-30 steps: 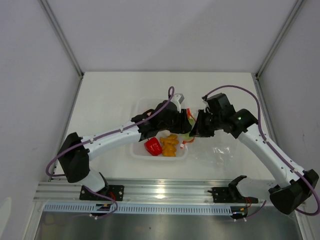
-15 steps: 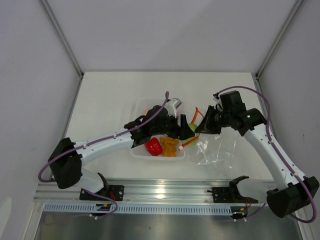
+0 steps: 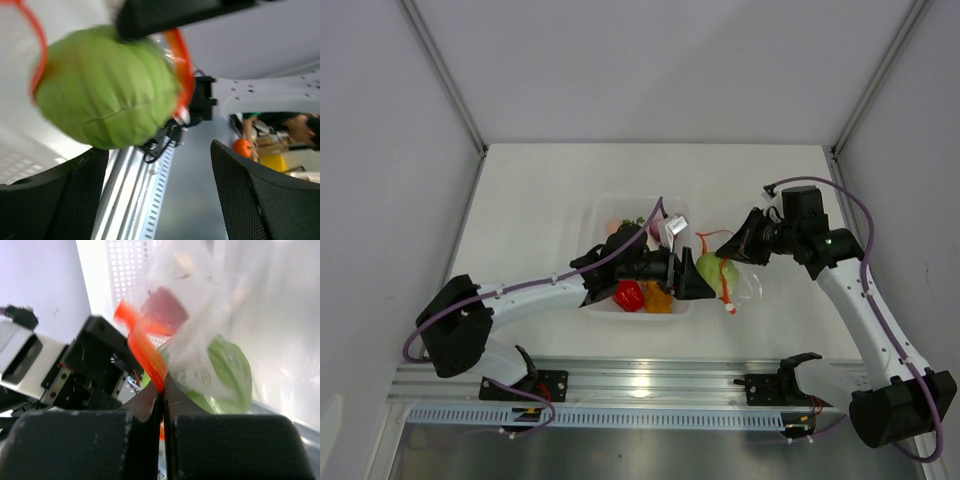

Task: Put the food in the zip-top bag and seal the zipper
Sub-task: Place the fake vegetable in the zipper food storage bag.

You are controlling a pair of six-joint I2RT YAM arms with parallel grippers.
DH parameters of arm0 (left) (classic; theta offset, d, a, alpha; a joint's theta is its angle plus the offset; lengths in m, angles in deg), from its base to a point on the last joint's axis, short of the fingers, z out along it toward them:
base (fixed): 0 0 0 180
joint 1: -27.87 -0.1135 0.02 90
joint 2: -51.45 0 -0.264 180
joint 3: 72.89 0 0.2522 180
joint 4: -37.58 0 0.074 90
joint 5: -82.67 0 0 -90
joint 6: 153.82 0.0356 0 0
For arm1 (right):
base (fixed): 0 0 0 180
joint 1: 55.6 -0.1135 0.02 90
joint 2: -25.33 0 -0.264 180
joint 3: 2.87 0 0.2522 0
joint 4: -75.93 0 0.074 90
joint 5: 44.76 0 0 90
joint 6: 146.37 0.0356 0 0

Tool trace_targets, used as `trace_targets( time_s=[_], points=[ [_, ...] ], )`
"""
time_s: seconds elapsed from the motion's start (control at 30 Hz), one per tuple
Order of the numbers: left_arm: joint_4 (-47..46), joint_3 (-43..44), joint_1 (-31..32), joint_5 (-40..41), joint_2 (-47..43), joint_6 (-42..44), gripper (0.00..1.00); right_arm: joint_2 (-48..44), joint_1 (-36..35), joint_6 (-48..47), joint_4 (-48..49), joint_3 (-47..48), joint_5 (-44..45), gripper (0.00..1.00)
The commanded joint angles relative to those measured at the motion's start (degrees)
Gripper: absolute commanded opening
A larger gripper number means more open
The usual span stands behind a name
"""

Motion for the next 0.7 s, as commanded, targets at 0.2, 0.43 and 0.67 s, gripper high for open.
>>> trace_targets(
  time_s=[0.2, 0.43, 0.67],
  points=[
    [-22.85, 1.2, -0.71, -8.12, -1.05, -5.4, 0.82, -1.35, -0.07, 0.24, 2.74, -3.83, -3.78, 0.0],
    [-21.63, 4.88, -2.21, -6.63, 1.24, -4.96, 0.81, -2.84, -2.17, 0.59, 1.33, -4.36, -3.69, 0.0],
    [-17.93, 4.03, -3.18, -2.76, 0.19, -2.94, 0.79, -3.9, -3.68, 0.51, -2.18, -1.02, -1.75, 0.0]
  ],
)
